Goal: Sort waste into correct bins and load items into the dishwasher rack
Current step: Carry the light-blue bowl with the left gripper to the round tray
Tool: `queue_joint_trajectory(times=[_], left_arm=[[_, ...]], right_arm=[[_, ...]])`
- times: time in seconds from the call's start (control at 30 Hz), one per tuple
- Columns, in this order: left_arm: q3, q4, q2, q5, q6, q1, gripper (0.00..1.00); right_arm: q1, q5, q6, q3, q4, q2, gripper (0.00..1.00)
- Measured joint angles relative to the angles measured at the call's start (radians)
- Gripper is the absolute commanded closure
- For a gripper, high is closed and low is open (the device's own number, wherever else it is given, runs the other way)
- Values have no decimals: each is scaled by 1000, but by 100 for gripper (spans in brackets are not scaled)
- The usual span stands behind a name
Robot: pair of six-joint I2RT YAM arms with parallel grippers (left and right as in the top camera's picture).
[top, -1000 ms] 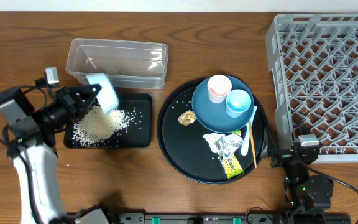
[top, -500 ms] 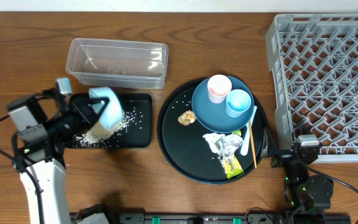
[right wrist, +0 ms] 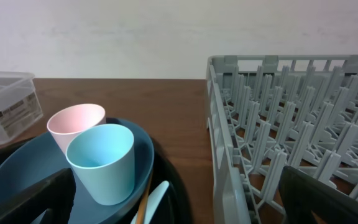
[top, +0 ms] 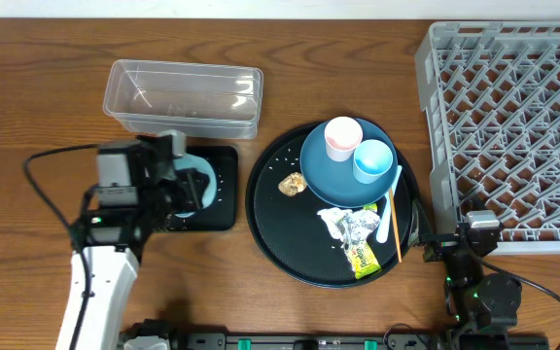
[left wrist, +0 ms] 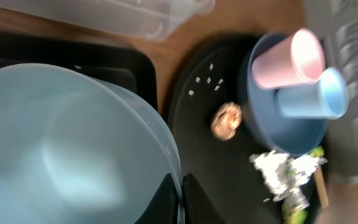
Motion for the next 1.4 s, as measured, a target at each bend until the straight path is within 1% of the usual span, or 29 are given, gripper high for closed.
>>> queue_joint_trajectory(times=[0.1,0.23,0.53,0.93,1.13,1.4], left_arm=[[0,-14,0,-71,4,-96,94],[0,-33,0,-119,4,-201,94],[0,-40,6,-152,5,-394,94],[0,-33,149,-292,-1,-660,94],[0,11,224,-327,-8,-745,94],[0,29,239,-376,-31,-800,94]], right_arm=[[0,0,0,0,0,0,1],[0,0,0,0,0,0,1],[0,0,0,0,0,0,1],[0,0,0,0,0,0,1],[0,0,0,0,0,0,1],[0,0,0,0,0,0,1]])
